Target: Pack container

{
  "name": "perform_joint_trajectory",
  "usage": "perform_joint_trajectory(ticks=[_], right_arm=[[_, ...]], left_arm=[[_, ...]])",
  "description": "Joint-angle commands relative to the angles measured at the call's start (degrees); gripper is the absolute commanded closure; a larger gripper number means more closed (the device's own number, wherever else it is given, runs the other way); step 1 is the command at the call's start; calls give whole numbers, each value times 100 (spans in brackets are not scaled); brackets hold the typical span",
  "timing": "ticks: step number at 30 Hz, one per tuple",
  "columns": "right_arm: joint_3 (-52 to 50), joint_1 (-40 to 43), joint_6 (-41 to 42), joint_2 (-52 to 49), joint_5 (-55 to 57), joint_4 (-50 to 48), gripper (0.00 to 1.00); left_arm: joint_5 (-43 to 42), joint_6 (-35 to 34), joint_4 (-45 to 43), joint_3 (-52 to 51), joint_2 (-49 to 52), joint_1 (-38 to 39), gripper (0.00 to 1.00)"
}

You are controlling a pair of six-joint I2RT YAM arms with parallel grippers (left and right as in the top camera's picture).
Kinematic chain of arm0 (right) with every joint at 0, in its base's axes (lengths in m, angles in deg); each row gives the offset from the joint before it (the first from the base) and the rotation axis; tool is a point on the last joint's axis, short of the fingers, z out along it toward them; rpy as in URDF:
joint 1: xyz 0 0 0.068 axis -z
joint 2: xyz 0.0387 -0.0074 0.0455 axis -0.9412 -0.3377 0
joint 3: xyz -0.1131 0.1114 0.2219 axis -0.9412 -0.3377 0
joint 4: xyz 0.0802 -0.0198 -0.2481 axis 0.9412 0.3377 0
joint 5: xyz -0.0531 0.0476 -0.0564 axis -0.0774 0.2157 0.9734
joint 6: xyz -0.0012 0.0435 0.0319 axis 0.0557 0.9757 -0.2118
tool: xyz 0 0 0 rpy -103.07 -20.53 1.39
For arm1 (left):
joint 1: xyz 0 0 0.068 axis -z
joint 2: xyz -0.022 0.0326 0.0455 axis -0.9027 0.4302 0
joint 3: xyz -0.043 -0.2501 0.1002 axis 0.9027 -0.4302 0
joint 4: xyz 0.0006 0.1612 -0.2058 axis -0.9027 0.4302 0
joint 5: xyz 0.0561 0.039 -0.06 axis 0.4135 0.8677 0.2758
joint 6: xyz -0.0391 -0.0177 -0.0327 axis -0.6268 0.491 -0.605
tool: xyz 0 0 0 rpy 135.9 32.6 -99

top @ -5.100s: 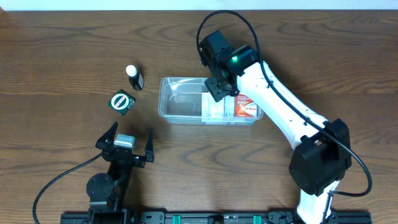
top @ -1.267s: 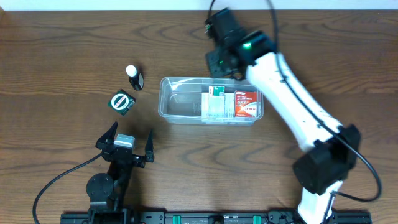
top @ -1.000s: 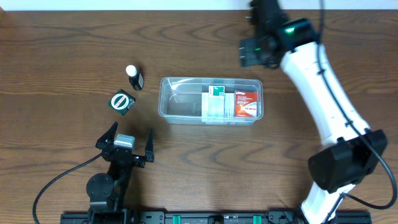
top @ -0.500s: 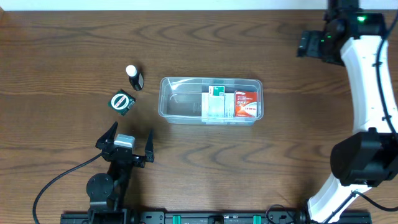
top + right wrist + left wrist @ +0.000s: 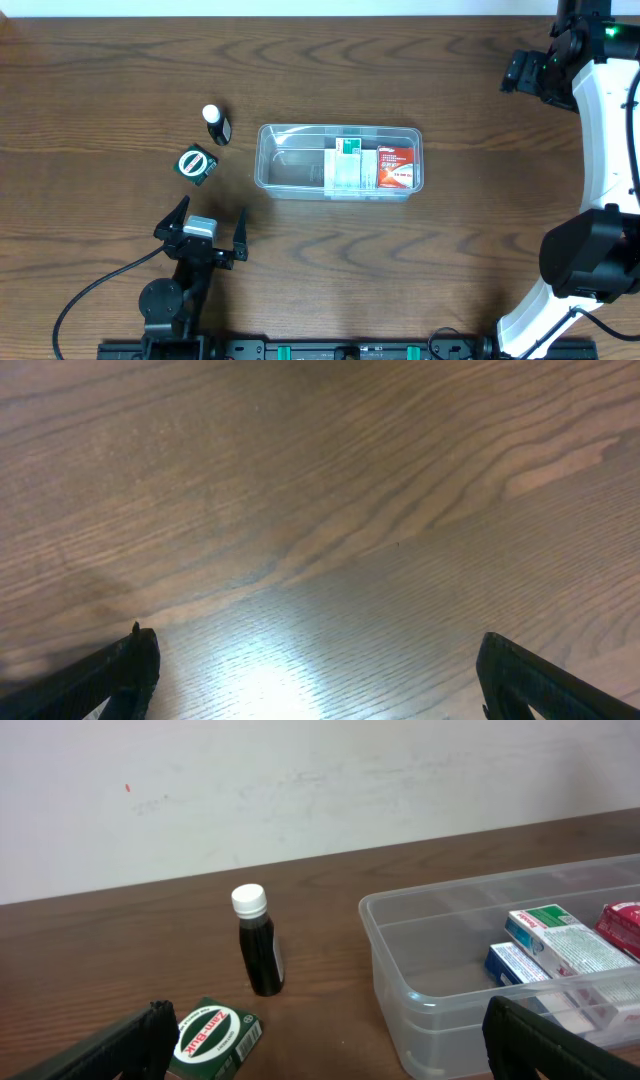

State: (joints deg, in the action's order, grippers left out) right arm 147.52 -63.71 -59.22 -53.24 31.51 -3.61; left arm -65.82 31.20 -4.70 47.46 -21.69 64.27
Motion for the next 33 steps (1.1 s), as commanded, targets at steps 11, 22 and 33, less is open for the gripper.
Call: perform_joint_trajectory(ticks=[11,22,33], right_arm=[[-33,24,28,61,79,4,1],[-33,24,28,61,79,4,1],[-35,31,28,61,79,4,1]], left_arm=[[55,35,-149,-109,-39,17,2],[776,-1394,-973,348,-7,7,2],[195,-1392,118,785,229,7,2]])
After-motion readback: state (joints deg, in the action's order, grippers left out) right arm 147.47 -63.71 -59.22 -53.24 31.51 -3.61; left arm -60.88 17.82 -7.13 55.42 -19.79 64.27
